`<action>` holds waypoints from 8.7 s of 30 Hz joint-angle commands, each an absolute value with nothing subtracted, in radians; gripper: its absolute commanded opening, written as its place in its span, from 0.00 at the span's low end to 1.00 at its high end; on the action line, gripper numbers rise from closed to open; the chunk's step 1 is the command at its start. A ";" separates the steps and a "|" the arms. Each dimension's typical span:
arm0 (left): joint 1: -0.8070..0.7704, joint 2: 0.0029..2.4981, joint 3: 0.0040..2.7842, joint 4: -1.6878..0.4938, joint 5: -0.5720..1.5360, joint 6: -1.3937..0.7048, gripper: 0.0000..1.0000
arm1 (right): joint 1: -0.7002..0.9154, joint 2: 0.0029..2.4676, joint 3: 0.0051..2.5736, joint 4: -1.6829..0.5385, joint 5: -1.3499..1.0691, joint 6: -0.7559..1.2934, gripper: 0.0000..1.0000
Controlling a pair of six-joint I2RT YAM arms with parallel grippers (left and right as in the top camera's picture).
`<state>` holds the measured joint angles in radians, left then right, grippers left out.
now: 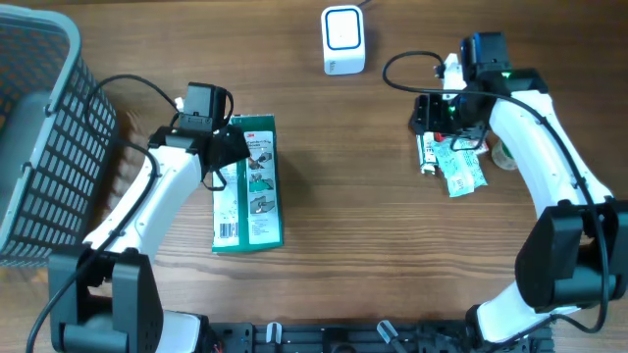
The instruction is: Scan the item barcode
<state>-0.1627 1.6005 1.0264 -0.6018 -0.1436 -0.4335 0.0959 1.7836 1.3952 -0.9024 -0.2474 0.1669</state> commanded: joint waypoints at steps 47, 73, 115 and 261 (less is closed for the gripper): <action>-0.223 1.733 0.917 -0.677 0.136 -0.426 0.56 | 0.397 2.009 1.380 -0.729 -0.442 0.457 0.85; -0.223 1.764 0.901 -0.650 0.099 -0.396 0.43 | 0.662 2.234 1.380 -0.344 -0.826 0.600 0.32; -0.027 1.545 0.973 -0.542 -0.069 -0.397 1.00 | 0.480 1.581 1.761 -0.561 -0.231 -0.373 0.04; -0.027 1.545 0.973 -0.542 -0.069 -0.397 1.00 | 0.055 1.783 1.564 -0.803 -0.226 -0.019 1.00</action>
<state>-0.0288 1.5536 0.9607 -0.5442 -0.0559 -0.4011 0.0559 1.7958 1.5520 -0.8089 -0.2348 -0.0265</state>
